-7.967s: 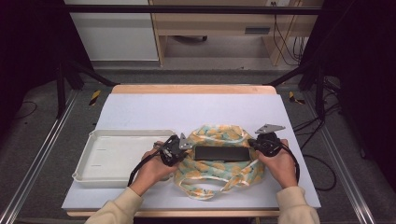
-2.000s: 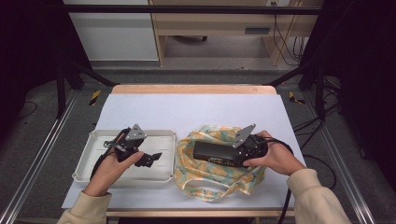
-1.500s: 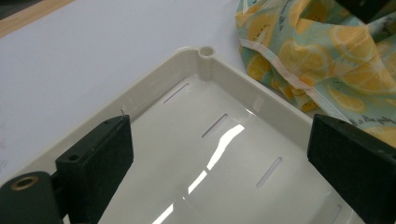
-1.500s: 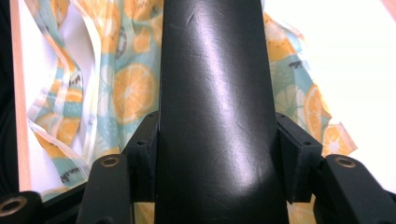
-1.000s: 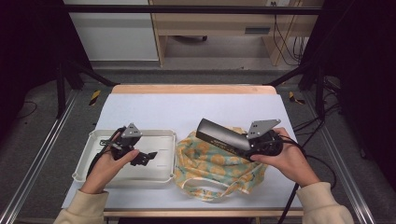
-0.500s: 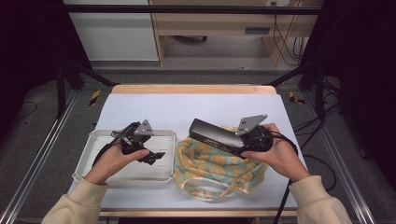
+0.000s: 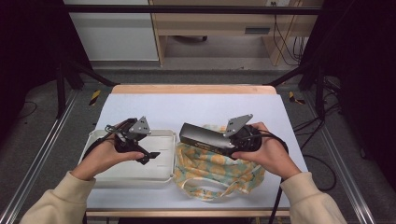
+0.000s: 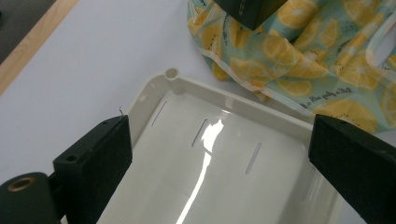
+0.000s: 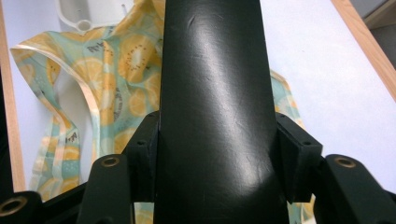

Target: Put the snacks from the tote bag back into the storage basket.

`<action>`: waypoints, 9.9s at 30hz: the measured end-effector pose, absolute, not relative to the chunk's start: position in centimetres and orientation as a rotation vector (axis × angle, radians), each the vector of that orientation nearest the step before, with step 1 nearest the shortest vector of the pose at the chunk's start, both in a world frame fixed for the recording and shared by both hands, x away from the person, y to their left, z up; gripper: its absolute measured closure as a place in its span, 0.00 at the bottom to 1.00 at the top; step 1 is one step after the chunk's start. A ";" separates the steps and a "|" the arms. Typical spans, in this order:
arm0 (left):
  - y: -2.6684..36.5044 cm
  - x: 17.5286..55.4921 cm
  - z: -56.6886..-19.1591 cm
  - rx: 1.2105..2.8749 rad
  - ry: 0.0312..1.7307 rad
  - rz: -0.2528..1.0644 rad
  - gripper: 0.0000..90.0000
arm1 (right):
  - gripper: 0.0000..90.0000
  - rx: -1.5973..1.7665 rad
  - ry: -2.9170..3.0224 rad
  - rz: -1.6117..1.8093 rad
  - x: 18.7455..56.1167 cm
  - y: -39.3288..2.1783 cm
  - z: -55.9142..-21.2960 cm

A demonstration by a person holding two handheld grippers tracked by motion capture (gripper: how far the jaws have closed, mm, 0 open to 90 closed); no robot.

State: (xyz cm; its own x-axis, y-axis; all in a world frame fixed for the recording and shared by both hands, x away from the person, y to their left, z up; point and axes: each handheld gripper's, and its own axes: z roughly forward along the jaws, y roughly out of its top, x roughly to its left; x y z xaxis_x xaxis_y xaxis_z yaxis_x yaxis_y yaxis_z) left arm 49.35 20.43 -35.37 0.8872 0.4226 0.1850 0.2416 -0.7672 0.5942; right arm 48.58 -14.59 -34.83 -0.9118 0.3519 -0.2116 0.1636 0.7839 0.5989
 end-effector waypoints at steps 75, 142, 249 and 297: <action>14.0 49.6 -34.9 2.865 -0.102 0.151 0.46 | 0.48 0.082 2.852 0.816 47.5 -6.8 -35.1; 26.7 50.2 -31.3 2.764 0.133 0.355 0.48 | 0.07 1.236 1.922 1.162 39.3 -23.5 -42.1; 28.7 50.6 -42.1 2.781 -0.019 0.102 0.48 | 0.07 1.485 1.782 0.998 39.7 -28.3 -45.2; 28.3 50.3 -40.3 2.690 0.097 0.142 0.19 | 0.07 1.483 1.792 1.005 39.7 -28.1 -45.2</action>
